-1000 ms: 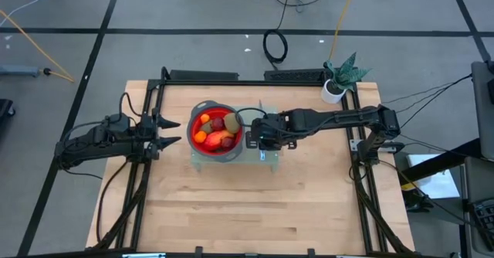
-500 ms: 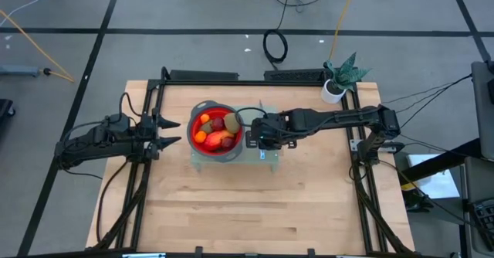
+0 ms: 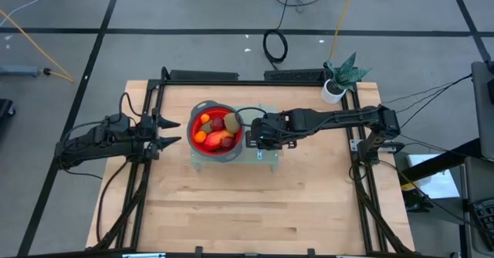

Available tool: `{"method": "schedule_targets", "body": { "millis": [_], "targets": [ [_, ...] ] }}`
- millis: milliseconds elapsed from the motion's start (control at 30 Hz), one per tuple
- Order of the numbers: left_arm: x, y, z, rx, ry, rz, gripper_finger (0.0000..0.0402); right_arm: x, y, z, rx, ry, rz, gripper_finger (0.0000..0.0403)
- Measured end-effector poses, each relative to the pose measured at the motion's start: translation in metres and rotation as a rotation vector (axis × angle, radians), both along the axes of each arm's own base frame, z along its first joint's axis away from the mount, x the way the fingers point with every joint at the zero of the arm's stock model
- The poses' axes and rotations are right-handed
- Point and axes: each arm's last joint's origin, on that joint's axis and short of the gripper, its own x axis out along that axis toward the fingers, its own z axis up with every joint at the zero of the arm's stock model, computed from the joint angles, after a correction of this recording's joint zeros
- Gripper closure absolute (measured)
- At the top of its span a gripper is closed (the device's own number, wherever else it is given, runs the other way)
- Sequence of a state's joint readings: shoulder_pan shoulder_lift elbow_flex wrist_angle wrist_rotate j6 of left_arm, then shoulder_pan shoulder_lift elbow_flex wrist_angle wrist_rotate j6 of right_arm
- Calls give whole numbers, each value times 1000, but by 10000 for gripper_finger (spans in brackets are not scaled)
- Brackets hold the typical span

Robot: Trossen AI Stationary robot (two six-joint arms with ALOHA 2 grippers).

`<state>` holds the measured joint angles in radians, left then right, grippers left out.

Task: Pick & Place Fruit
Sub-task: Return to Home Position

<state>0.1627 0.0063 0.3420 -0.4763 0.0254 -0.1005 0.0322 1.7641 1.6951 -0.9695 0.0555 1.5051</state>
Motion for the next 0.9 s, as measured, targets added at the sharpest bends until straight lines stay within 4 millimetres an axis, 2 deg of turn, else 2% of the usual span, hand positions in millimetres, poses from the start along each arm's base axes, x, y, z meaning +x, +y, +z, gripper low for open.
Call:
{"method": "schedule_targets", "body": {
  "millis": [267,567,800,900],
  "targets": [
    [0,0,0,11,0,-2,151,-11,7,16,-109,-34,49,324],
    [0,0,1,5,-8,-12,151,-30,18,37,-343,-46,191,398],
    [0,-2,2,-5,-21,-68,151,-44,21,49,-507,-48,305,400],
    [1,-3,3,-8,-29,-99,151,-55,25,51,-565,-67,346,401]
  ]
}}
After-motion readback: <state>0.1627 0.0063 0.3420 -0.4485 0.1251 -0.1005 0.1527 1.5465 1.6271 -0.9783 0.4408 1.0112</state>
